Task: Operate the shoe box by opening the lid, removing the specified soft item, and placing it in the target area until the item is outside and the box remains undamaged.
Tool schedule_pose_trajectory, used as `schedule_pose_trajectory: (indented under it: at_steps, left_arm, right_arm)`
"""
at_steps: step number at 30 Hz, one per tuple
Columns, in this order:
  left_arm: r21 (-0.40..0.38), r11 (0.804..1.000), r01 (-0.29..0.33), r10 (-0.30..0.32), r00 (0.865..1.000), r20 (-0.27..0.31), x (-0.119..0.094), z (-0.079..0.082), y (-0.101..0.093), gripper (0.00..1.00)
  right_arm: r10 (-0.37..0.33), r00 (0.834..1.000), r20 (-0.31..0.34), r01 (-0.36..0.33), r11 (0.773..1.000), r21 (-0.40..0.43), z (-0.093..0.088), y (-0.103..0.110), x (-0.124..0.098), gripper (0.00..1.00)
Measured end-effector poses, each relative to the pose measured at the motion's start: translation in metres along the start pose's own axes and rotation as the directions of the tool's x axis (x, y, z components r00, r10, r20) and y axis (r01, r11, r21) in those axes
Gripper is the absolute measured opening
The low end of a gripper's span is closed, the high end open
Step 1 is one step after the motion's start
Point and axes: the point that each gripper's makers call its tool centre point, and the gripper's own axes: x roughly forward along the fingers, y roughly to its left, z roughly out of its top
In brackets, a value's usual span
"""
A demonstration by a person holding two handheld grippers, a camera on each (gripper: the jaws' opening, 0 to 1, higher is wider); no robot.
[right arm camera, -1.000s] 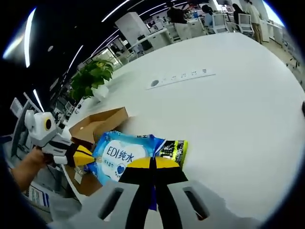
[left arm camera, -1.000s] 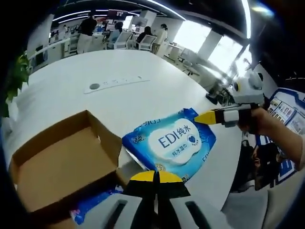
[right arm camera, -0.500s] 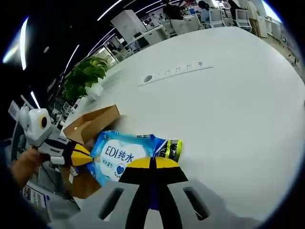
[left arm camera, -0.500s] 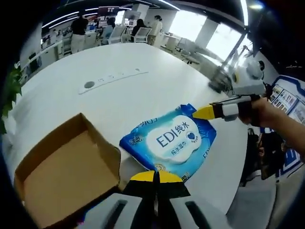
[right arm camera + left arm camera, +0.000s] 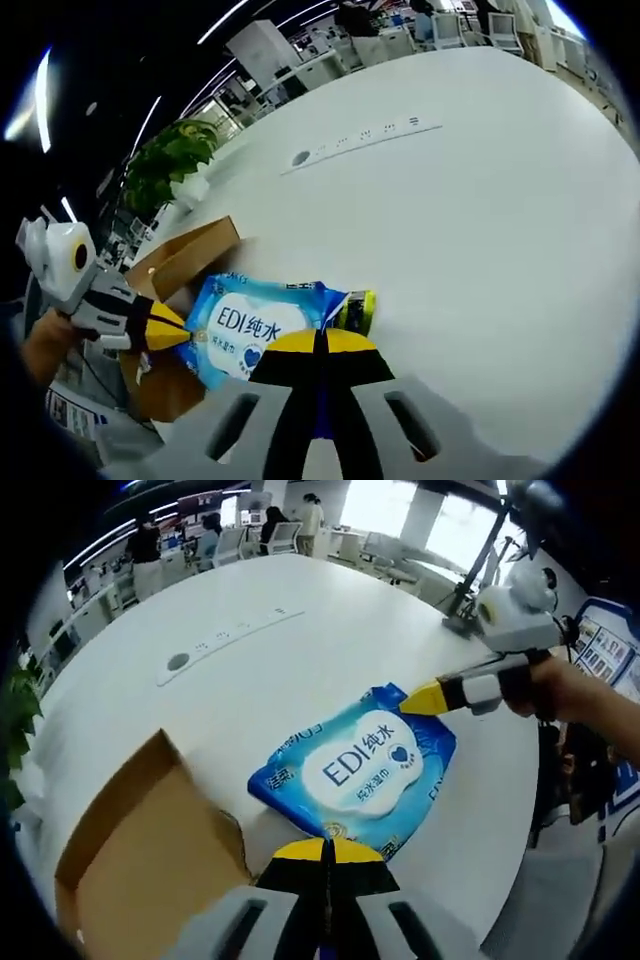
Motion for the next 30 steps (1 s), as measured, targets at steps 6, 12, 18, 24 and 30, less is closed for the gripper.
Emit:
schedule_pose_trajectory:
  at_steps: [6,12,18,24,30]
  left_arm:
    - [0.041,0.999,-0.015,0.016,1.000,-0.023,0.004,-0.001,0.000,0.00]
    - [0.054,0.998,-0.017,0.019,0.999,-0.036,0.007,-0.004,0.000,0.00]
    - [0.056,0.998,-0.020,0.023,0.999,-0.040,0.008,-0.008,0.001,0.00]
    - [0.071,0.997,-0.029,0.032,0.999,-0.043,0.009,-0.009,0.000,0.00]
    - [0.094,0.995,-0.043,0.047,0.998,-0.039,0.011,-0.010,-0.001,0.01]
  right_arm:
    - [-0.005,1.000,-0.002,0.005,1.000,0.003,-0.004,-0.005,0.003,0.00]
    - [0.001,1.000,0.006,-0.001,1.000,0.007,-0.004,-0.005,0.004,0.00]
    - [0.005,1.000,0.017,-0.005,1.000,0.014,-0.003,-0.003,0.003,0.00]
    - [-0.001,1.000,0.025,0.001,1.000,0.030,-0.004,-0.005,0.002,0.00]
    - [-0.009,0.999,0.037,0.008,1.000,0.030,-0.005,-0.006,0.000,0.00]
